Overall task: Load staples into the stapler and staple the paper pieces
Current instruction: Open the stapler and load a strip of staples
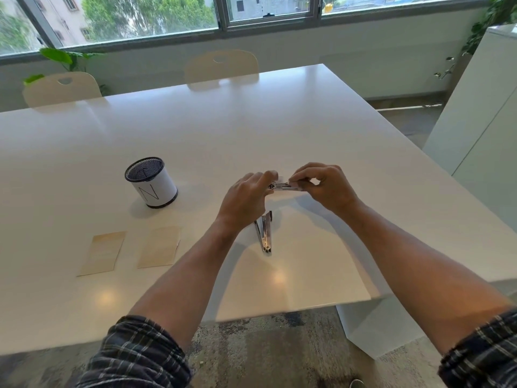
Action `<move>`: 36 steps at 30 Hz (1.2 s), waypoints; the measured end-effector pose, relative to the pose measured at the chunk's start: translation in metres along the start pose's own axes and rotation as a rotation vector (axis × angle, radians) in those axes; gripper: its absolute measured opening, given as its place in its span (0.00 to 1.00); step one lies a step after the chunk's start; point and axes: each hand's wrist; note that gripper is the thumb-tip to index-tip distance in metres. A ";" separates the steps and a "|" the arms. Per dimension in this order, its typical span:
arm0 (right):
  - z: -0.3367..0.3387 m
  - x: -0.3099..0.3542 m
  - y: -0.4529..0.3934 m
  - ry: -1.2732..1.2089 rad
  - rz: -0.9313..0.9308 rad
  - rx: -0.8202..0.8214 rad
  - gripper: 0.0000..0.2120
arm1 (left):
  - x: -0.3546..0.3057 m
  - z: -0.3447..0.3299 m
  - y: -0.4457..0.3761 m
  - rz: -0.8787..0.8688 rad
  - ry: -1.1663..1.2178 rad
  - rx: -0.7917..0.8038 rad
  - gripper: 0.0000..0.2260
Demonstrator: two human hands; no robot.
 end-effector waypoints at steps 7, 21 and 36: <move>0.002 0.006 -0.003 0.111 0.140 0.070 0.03 | 0.003 -0.002 0.002 -0.019 -0.009 0.002 0.21; -0.007 0.007 -0.011 0.251 0.264 0.201 0.04 | 0.003 -0.006 0.003 -0.053 -0.013 0.040 0.20; -0.003 0.012 -0.012 0.274 0.246 0.197 0.04 | 0.003 -0.006 -0.001 -0.037 0.013 0.033 0.20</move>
Point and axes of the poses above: each hand's wrist, its own y-axis away from the middle knuckle, its own z-axis out of the back of the hand, x = y × z, and after that the axes turned 6 degrees about x, right-handed
